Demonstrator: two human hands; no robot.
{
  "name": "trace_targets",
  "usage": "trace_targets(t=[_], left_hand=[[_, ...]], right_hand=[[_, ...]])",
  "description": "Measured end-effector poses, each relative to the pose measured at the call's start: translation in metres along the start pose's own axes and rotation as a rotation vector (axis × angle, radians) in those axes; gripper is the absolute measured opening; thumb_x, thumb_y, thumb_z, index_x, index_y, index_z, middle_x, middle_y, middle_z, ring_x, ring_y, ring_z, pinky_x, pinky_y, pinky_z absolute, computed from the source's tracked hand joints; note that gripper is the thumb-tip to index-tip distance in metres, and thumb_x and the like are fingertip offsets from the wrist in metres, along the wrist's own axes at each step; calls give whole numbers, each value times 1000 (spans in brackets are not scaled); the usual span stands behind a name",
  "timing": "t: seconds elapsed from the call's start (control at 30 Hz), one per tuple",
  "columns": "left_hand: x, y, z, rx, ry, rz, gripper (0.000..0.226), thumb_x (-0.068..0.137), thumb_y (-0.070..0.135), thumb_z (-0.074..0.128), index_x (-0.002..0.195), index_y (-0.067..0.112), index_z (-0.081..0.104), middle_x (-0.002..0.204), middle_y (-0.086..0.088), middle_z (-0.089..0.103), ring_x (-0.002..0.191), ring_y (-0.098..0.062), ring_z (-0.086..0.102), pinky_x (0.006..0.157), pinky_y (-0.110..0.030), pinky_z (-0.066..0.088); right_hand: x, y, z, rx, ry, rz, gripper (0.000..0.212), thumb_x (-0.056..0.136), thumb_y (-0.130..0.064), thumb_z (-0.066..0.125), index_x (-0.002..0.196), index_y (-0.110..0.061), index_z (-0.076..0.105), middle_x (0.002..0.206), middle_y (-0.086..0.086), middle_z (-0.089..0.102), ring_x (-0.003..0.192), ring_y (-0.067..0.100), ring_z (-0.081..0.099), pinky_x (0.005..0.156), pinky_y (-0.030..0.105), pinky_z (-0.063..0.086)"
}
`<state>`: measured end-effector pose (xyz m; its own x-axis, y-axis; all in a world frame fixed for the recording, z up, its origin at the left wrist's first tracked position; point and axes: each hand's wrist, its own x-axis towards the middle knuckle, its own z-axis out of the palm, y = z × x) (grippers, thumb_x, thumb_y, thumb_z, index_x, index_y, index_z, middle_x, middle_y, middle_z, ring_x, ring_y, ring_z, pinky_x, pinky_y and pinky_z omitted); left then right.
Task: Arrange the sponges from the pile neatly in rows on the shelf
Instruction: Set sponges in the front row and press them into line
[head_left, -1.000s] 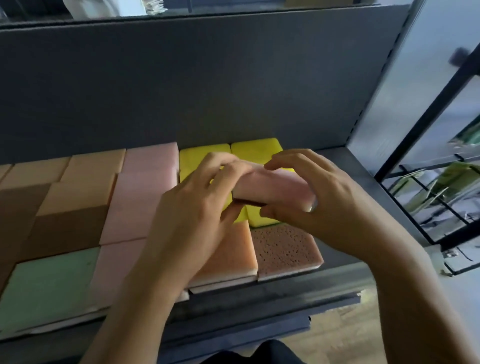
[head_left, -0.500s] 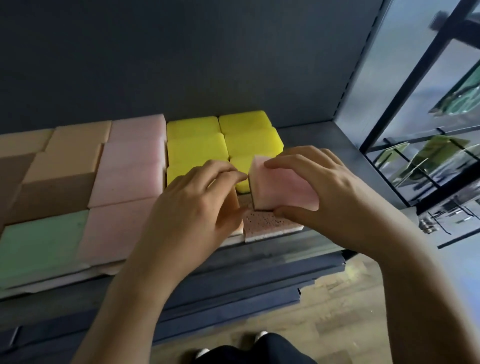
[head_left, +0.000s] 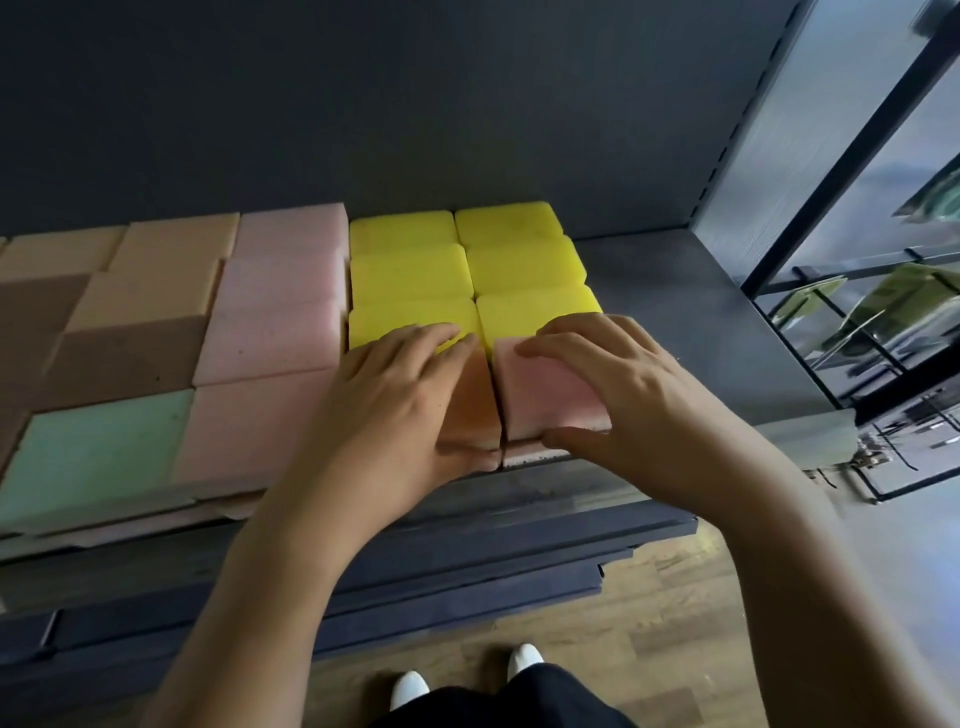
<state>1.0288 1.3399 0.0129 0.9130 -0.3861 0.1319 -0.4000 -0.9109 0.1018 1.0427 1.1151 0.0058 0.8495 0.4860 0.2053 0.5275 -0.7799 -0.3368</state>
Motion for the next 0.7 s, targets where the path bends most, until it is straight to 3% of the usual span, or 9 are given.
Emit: trace_targets(t=[0.23,0.5,0.7], left_hand=[[2,0,3,-3,14,10,85,68,58,70,136,11,52,133,-2,57,118,-25,55,97,-41,44],[3,-2,1,-29,15,28,84,68,61,59,136,13,52,132,-1,57,114,-24,56,95,-40,45],[3,-1,3,-33,-13,18,83,70,59,63,140,16,48,135,2,54,118,-22,52,99,-39,41]], right_hand=[[4,-1,9,-57,-7,-10,79,74,-38,82,143,-25,46,150,-1,44,139,20,36,113,36,27],[9,-3,10,-26,28,-40,78,72,-32,84,141,-23,49,144,-3,50,135,19,42,114,41,32],[8,1,15,-20,14,-45,79,74,-33,84,143,-23,47,147,-3,48,139,20,39,117,41,30]])
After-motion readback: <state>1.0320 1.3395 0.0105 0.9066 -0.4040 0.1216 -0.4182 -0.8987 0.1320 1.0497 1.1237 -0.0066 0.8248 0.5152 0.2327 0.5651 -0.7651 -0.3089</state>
